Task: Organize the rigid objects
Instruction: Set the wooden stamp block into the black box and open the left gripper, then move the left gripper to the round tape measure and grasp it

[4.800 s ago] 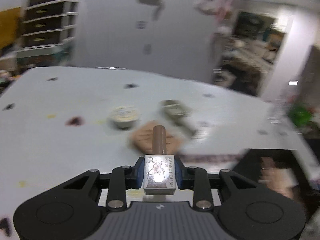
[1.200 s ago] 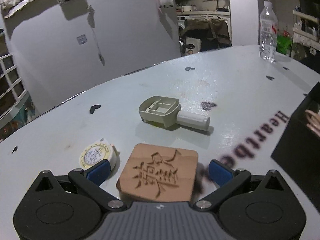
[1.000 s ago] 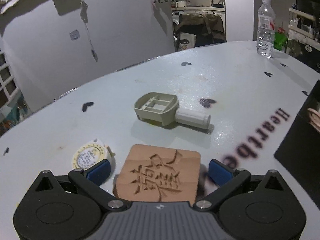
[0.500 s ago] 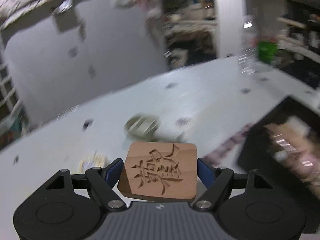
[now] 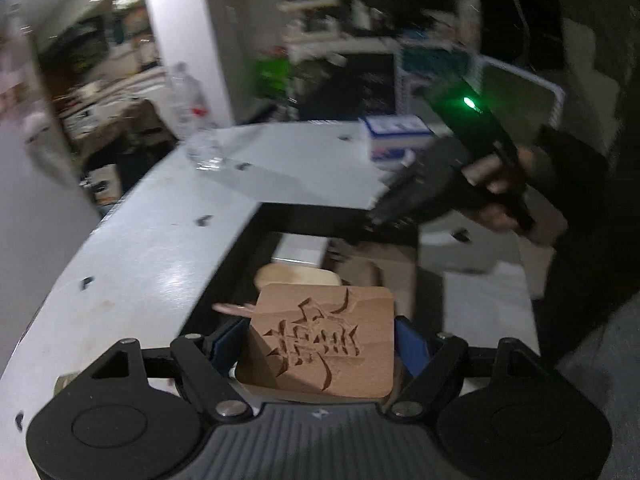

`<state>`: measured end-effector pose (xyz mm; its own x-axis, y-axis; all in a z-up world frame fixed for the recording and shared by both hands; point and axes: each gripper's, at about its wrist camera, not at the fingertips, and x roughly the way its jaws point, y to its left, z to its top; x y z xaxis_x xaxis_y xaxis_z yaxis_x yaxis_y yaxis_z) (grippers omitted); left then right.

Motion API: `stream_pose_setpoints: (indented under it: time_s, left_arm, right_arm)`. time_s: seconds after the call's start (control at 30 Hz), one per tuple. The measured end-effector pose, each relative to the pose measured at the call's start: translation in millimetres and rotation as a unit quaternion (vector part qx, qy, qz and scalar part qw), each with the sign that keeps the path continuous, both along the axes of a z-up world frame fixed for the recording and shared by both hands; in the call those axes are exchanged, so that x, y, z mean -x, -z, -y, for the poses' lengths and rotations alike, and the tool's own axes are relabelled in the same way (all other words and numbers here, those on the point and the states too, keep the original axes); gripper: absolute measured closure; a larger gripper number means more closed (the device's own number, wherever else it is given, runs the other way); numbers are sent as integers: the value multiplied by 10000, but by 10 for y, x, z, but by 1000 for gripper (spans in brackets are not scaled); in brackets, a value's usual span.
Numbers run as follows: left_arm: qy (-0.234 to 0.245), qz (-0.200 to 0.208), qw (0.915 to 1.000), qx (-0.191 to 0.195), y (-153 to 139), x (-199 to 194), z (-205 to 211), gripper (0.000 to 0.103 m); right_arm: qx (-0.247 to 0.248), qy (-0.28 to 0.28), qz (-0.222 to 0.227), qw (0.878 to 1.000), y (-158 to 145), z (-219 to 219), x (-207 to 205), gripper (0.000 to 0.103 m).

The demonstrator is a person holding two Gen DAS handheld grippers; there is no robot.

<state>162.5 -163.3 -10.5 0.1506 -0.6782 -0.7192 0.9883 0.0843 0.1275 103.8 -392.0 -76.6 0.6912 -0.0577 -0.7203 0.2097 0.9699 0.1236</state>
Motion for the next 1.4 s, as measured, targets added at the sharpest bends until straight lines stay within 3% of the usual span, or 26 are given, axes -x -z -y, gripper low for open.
stream_pose_setpoints:
  time_s: [0.17,0.33,0.53,0.73,1.13,1.4]
  left_arm:
    - [338,-220,9984,-396,135,-44,159,24]
    - [301,-486,9961,-669,277,-192,254,24]
    - [340,-822,9940,-634,326,-267,274,23]
    - [195,-834,9947,-566,300,-276,275,9]
    - [187,-1098,9931,-369,141,-124,196,8]
    - [-60,-908,9956,-223,24,-30,-30,4]
  right_arm:
    - [-10,5,5,10000,-2,-1,3,98]
    - [-15,5,9,10000,-1,2,4,98]
    - [-25,-8,10,10000,-6,3,2,98]
    - [-26,-5,10,10000,-5,3,2,98]
    - [-24,-5,8,10000,-6,-1,-2,98]
    - [-21,-4,11,10000,-5,2,3,98]
